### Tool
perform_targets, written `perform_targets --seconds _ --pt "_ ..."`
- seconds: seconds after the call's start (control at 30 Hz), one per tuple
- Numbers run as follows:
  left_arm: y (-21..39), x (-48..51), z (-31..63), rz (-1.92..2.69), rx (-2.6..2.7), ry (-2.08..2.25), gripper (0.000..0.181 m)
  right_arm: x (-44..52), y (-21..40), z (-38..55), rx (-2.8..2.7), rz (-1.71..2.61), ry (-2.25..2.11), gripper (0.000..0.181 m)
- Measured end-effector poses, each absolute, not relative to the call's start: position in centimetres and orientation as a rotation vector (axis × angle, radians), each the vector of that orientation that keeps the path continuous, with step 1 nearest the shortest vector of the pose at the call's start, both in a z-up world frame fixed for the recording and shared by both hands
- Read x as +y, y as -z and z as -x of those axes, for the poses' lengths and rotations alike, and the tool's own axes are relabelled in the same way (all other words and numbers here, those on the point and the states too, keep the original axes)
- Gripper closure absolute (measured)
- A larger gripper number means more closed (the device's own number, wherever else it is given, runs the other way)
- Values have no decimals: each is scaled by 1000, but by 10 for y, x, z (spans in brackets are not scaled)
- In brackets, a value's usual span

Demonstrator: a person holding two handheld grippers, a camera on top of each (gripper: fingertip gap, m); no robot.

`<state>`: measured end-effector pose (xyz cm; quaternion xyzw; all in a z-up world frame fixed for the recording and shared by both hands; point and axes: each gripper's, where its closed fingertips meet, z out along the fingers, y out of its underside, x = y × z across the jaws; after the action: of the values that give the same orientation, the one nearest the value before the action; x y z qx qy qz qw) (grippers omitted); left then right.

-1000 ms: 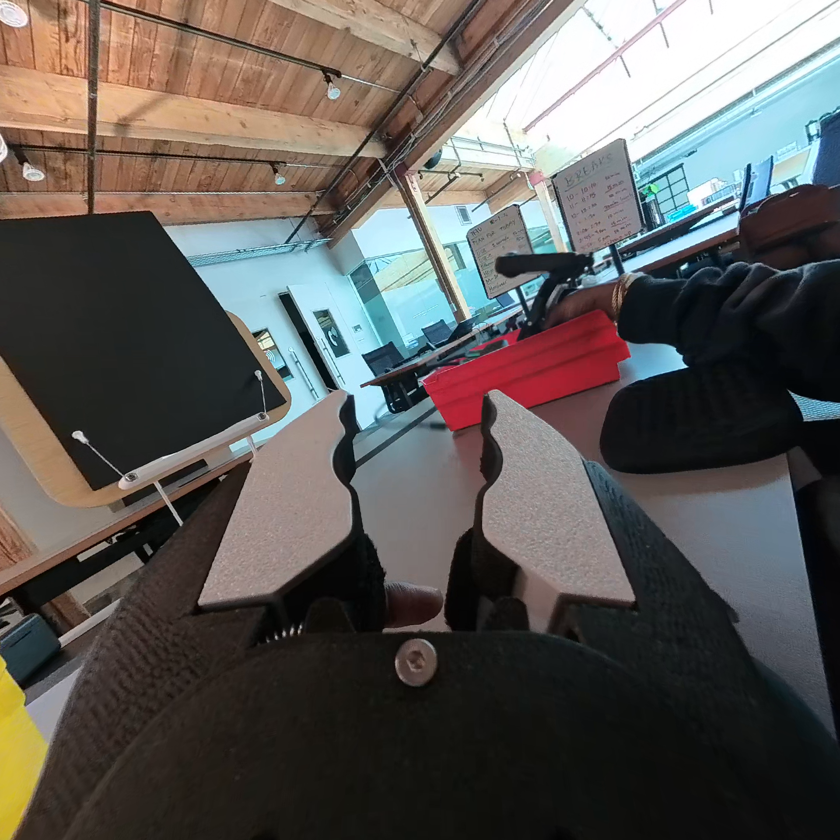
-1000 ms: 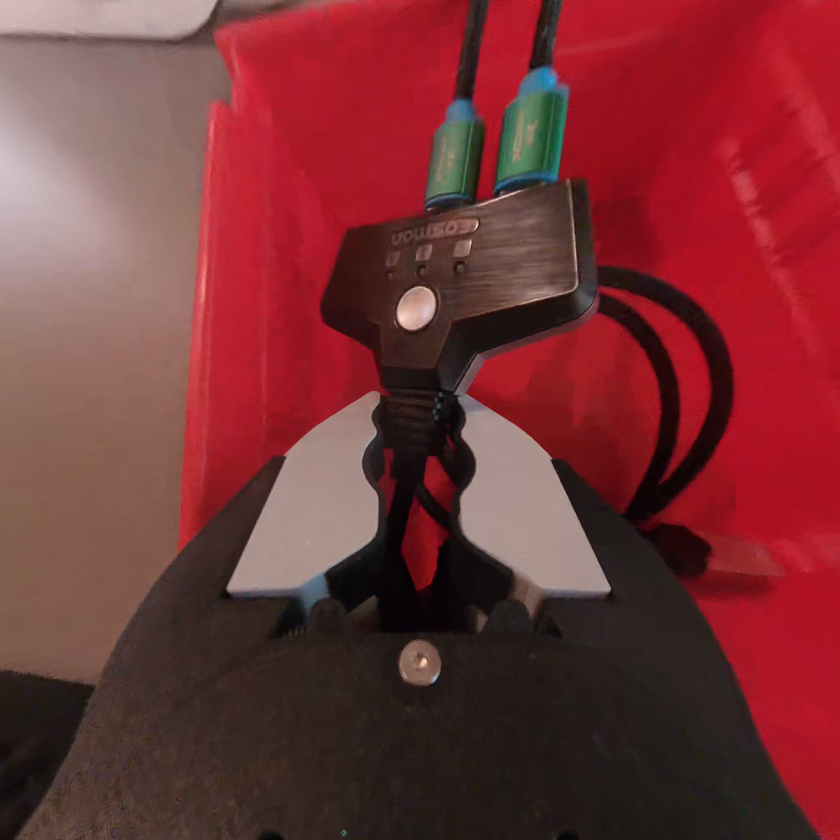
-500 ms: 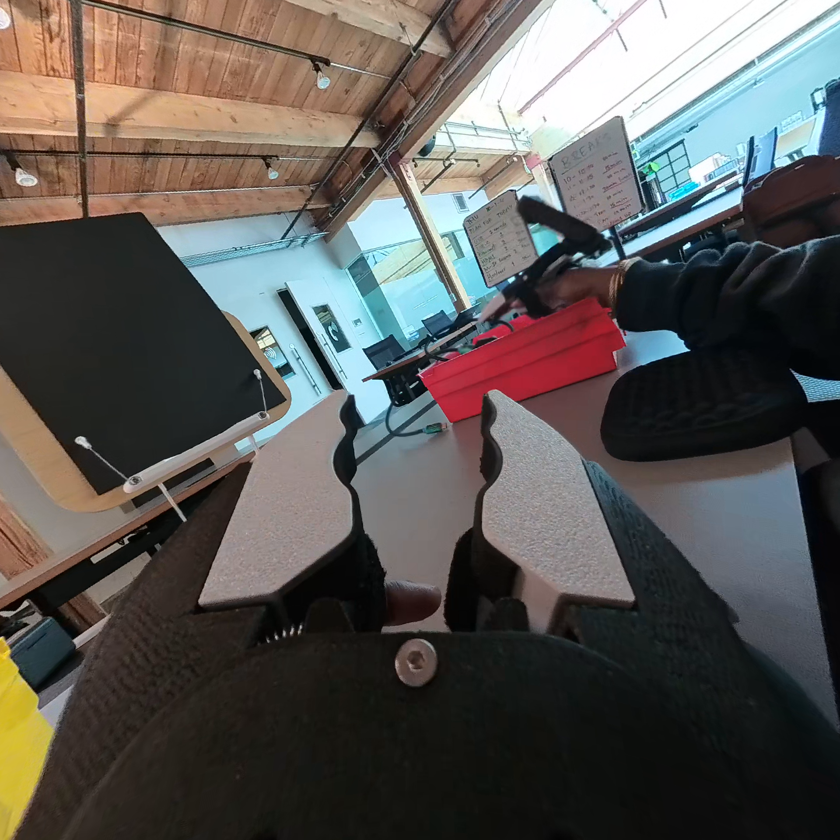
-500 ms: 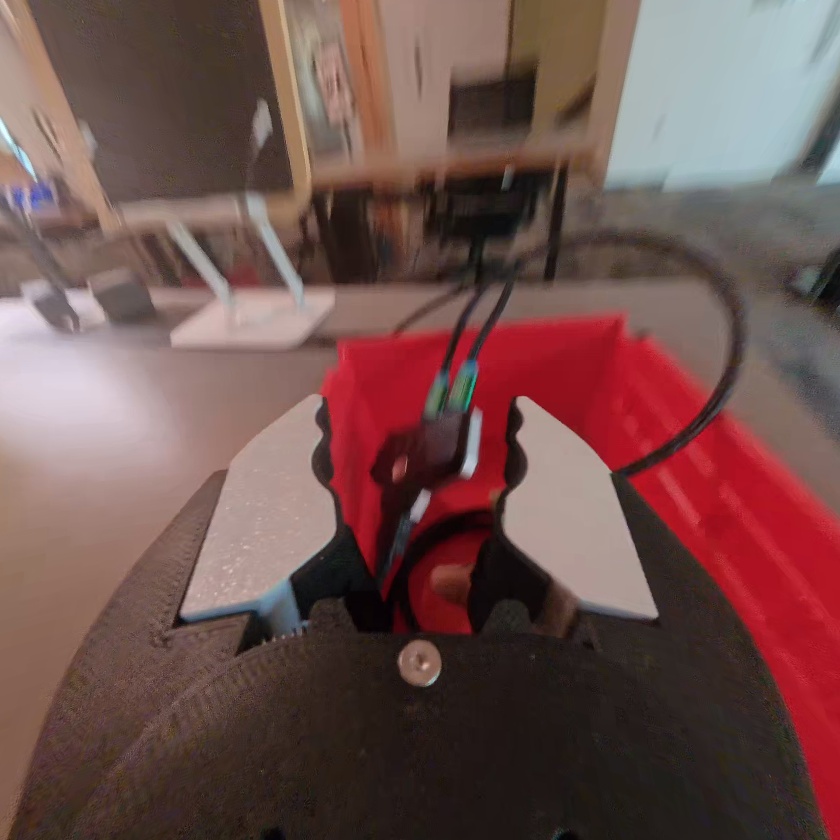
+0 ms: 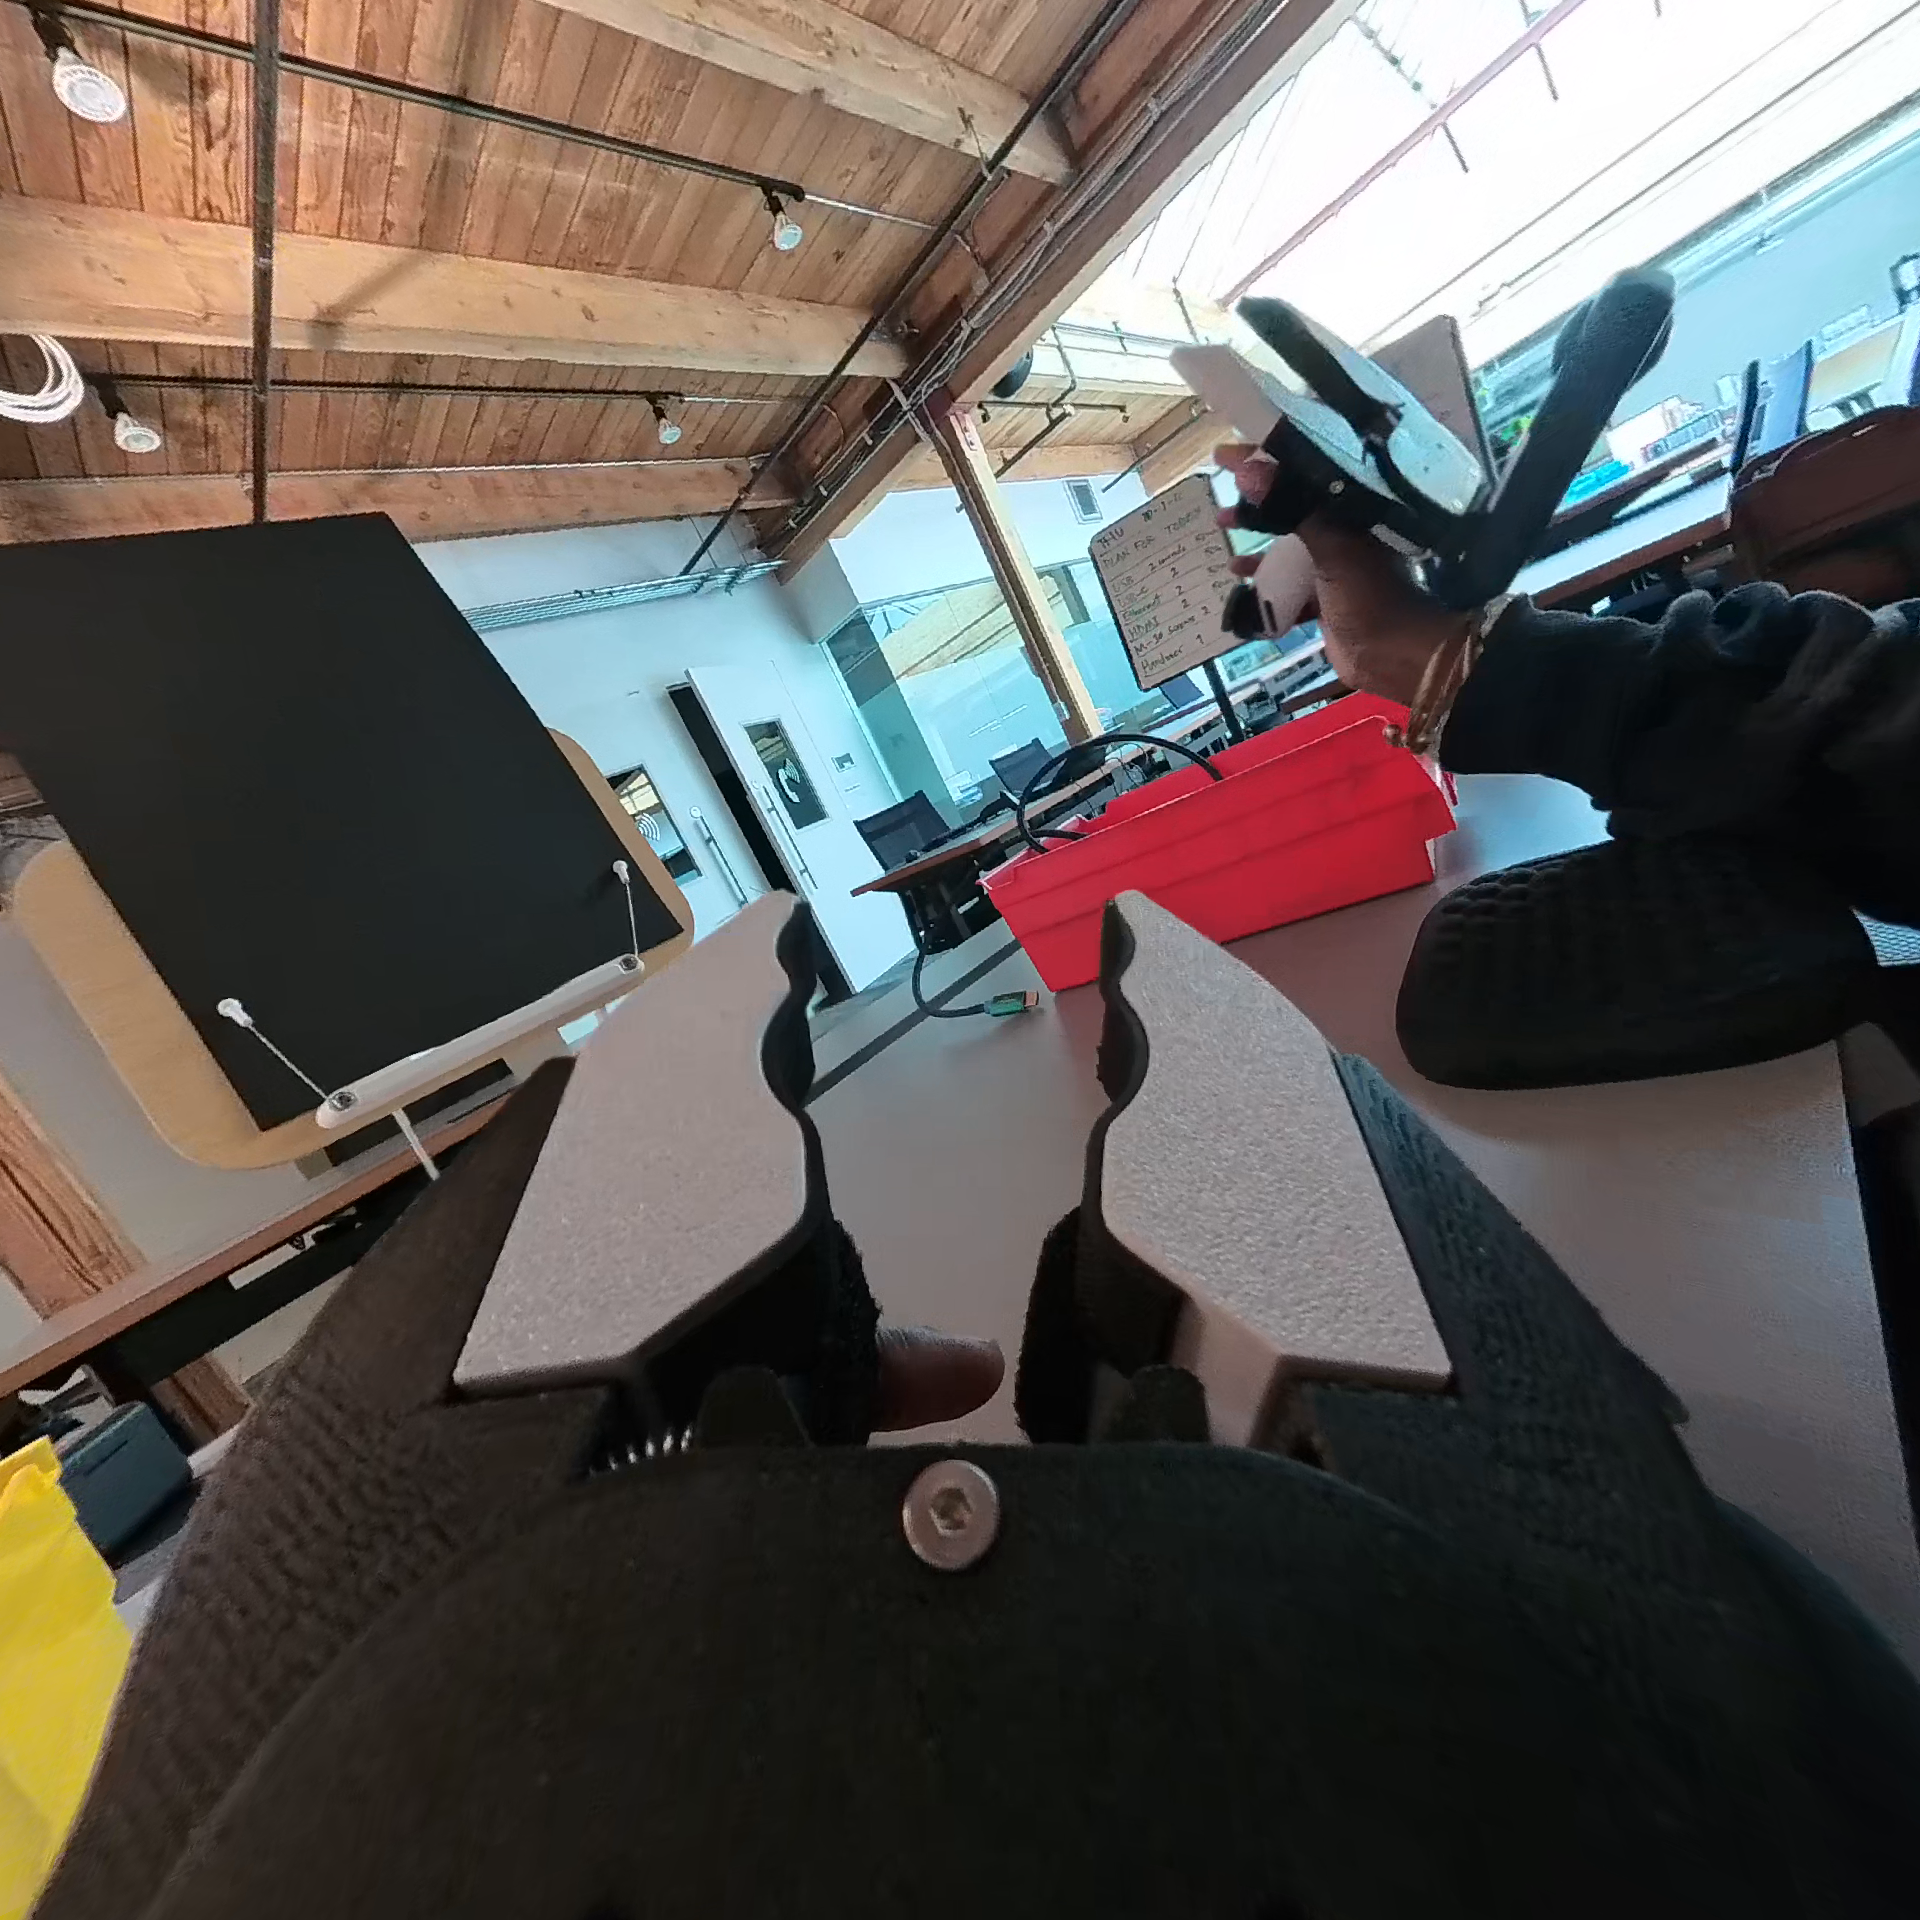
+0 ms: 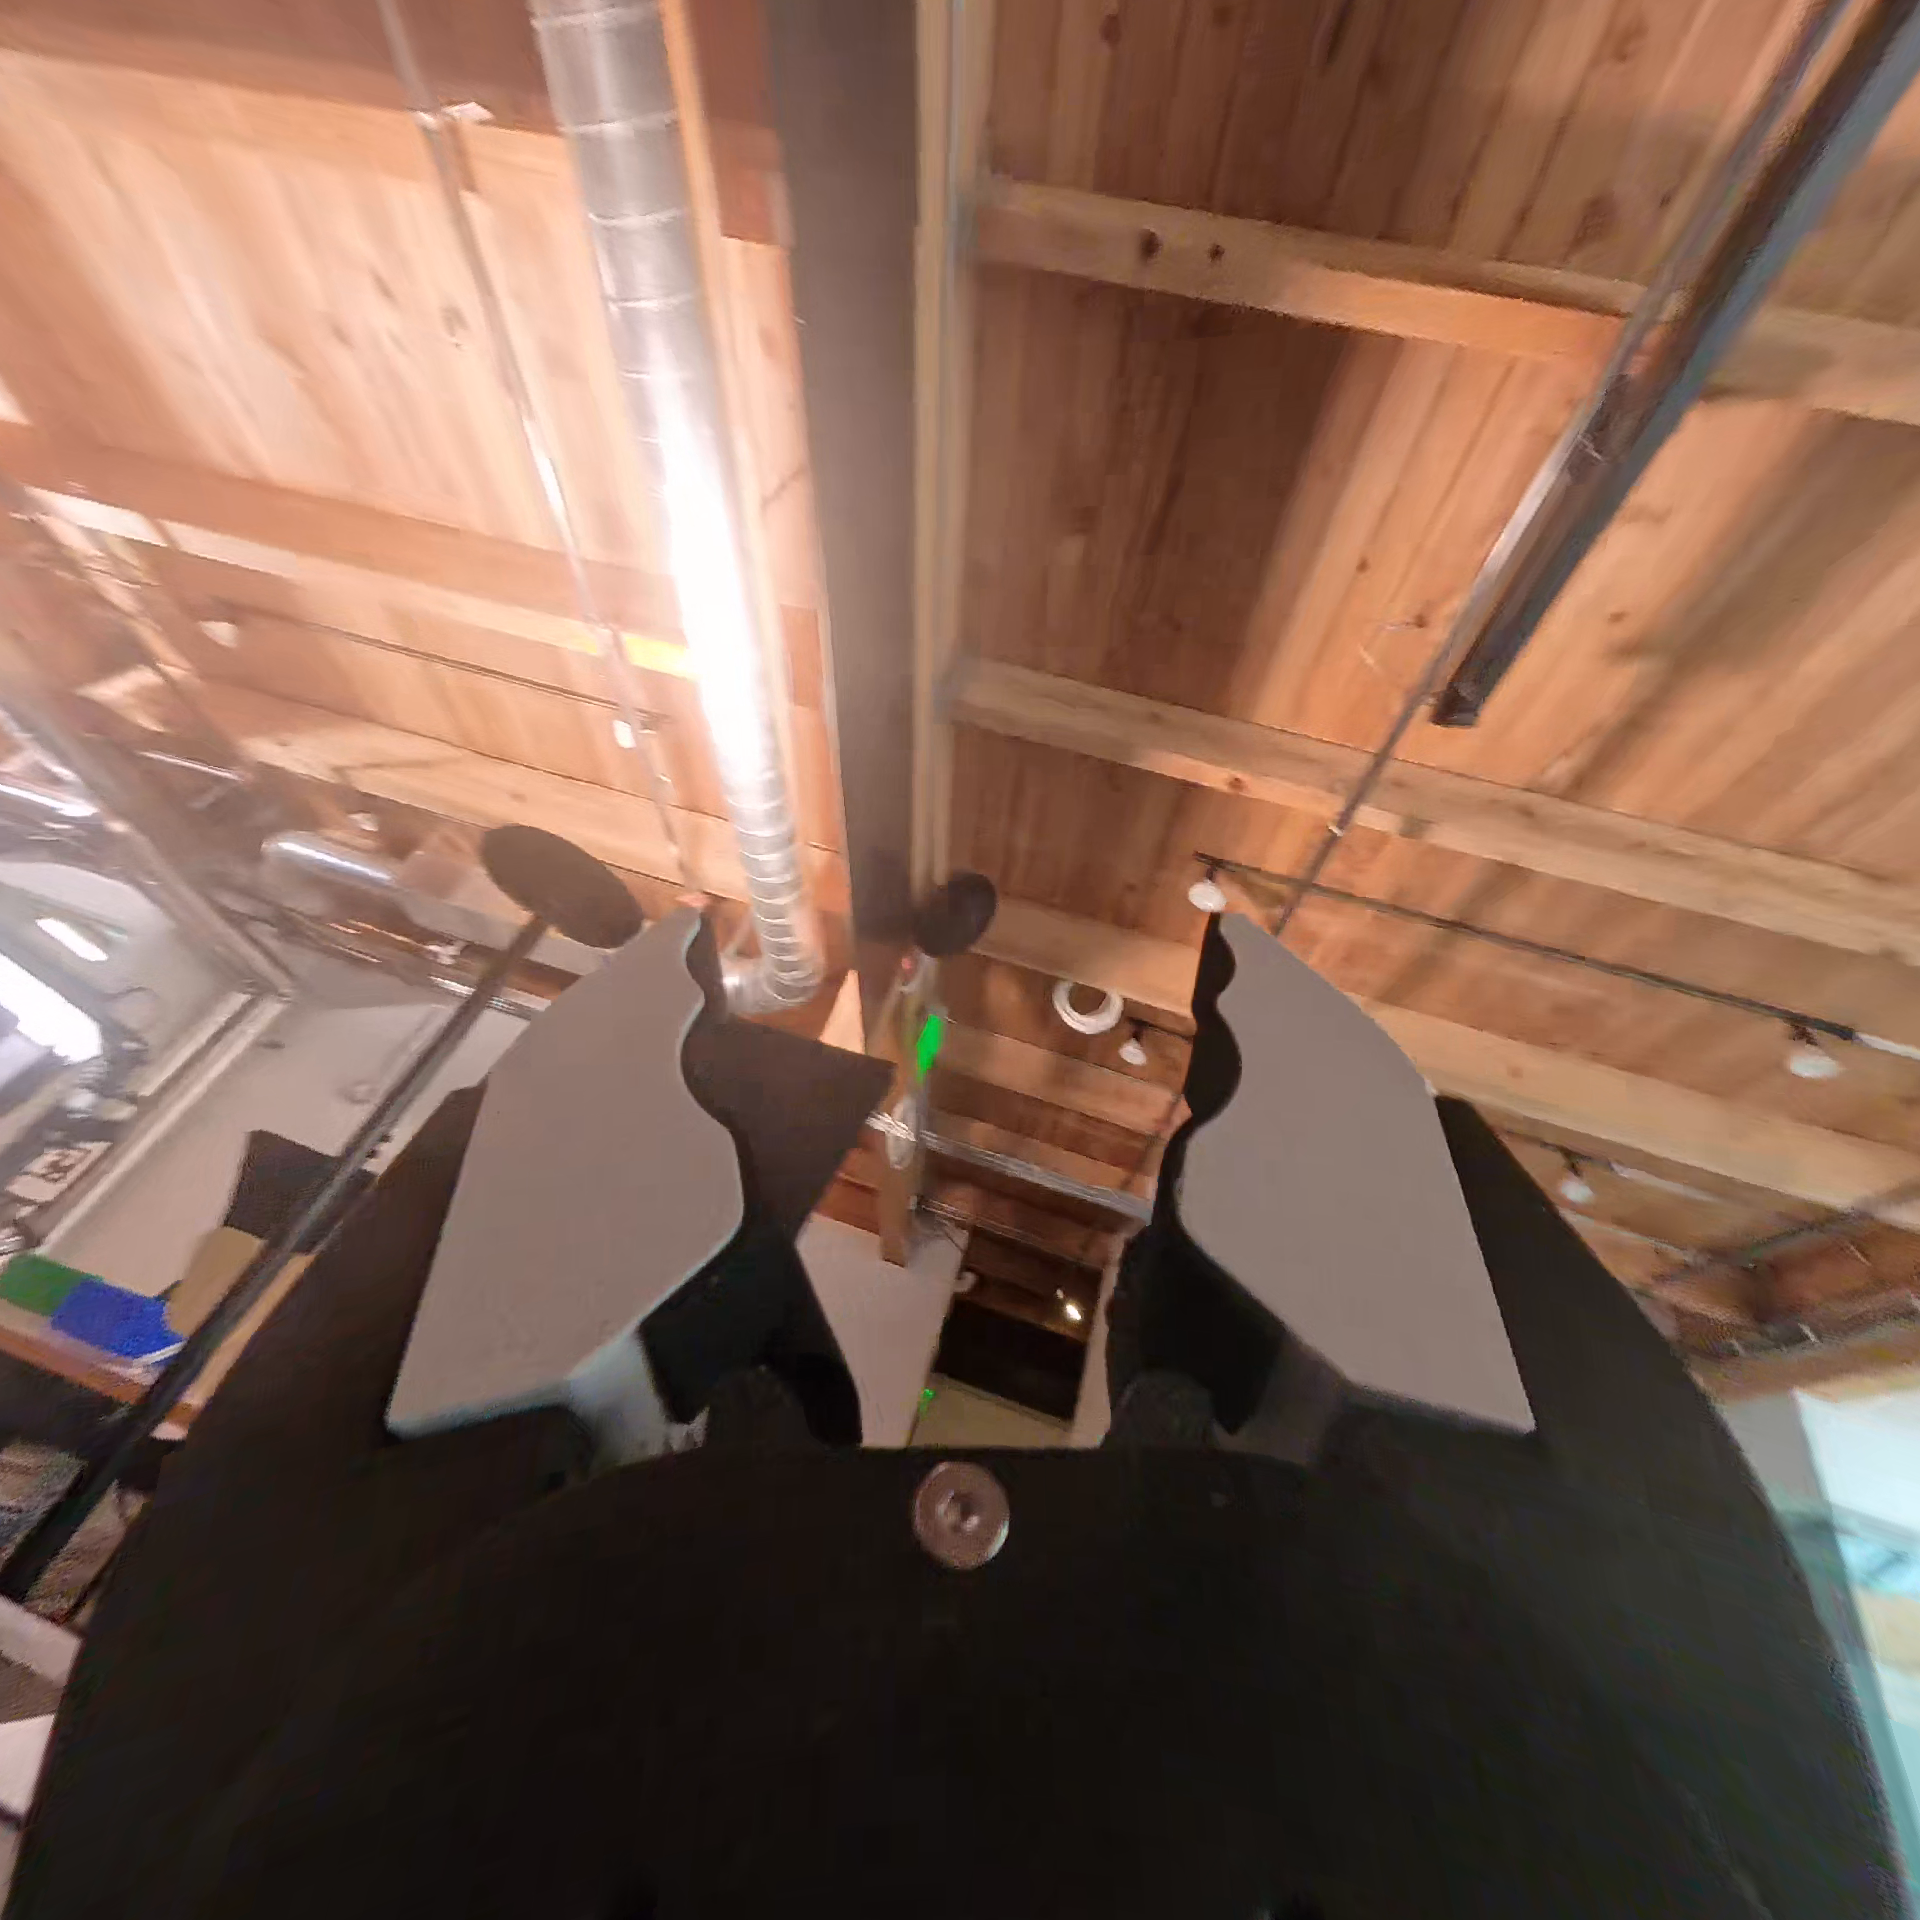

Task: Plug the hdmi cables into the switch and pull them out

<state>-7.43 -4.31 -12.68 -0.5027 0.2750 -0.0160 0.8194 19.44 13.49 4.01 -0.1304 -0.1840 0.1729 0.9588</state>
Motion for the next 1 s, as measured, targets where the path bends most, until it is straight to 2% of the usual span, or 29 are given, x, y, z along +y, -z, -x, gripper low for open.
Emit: perform_targets --seconds 0.13,0.23,0.43,0.63,0.87,0.9,0.93,1.0 --pt "109 -59 75 984 529 98 129 86 -43 -153 -496 148 -313 98" --pt "88 -75 83 970 481 178 132 80 -28 -119 -579 215 -396 101" --pt "51 -79 167 1304 408 16 138 111 29 -70 -811 454 -422 104" --pt "96 -34 255 1866 405 82 136 118 33 -75 -777 530 -604 112" --pt "155 24 298 2116 257 280 136 121 44 -68 -829 558 -593 114" --pt "158 25 297 2120 272 296 146 120 45 -66 -842 557 -589 115" --pt "159 27 299 2107 281 271 169 120 47 -64 -854 557 -582 115" --pt "148 29 310 2041 265 161 174 119 49 -61 -873 557 -571 116"
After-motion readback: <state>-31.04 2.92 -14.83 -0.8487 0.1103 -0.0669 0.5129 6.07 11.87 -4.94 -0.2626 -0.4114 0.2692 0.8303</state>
